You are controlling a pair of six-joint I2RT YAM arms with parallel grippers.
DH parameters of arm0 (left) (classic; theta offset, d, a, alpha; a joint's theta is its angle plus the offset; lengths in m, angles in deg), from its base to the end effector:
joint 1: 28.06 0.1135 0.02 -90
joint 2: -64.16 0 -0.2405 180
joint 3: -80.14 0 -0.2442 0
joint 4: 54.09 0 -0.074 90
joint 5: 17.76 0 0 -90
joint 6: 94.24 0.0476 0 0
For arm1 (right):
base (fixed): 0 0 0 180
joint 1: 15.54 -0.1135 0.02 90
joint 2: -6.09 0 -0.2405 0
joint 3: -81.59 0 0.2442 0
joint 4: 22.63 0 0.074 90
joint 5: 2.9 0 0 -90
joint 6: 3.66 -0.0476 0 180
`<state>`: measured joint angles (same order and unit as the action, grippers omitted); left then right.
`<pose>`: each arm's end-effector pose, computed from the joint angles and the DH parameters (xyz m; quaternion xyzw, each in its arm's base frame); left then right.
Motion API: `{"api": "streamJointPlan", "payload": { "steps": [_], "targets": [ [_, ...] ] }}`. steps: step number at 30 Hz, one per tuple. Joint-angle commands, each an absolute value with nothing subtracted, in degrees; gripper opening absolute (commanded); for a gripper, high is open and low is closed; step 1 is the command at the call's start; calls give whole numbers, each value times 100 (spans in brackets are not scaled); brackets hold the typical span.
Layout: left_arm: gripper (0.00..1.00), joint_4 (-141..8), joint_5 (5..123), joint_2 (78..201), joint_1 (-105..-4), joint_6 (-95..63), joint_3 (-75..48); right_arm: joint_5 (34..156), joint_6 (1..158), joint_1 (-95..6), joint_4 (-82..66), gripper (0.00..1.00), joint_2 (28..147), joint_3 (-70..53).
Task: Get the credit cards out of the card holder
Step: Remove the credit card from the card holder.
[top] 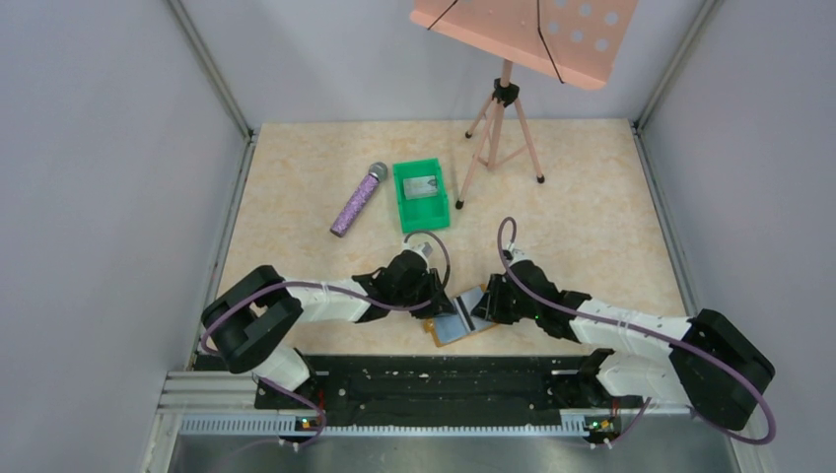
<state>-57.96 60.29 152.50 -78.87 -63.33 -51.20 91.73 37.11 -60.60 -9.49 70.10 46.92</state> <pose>0.1746 -0.2297 0.1149 -0.0250 0.9145 -0.3760 0.1469 0.1506 0.1564 0.1280 0.0170 0.9145 0.3203 0.2467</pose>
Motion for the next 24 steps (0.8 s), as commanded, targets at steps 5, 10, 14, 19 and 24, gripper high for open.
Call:
{"api": "streamJointPlan", "payload": {
  "steps": [5, 10, 14, 19, 24],
  "targets": [
    [29, -6005, 6608, 15361, -7983, -6284, -5390, 8797, 3693, -5997, -1012, 25, 7448, 4790],
    [29, -6022, 6600, 15407, -7992, -6278, -5364, 8737, 3810, -6001, -862, 26, 7287, 4731],
    [29, -6000, 6597, 15384, -7992, -6248, -5229, 8545, 3797, -6005, -642, 27, 7214, 4678],
    [29, -6182, 6716, 15201, -7985, -6223, -4883, 8579, 3774, -6000, -701, 26, 7237, 4715],
    [31, -6313, 6755, 15191, -7983, -6356, -4583, 8612, 3761, -6001, -712, 26, 7048, 4744]
  ]
}}
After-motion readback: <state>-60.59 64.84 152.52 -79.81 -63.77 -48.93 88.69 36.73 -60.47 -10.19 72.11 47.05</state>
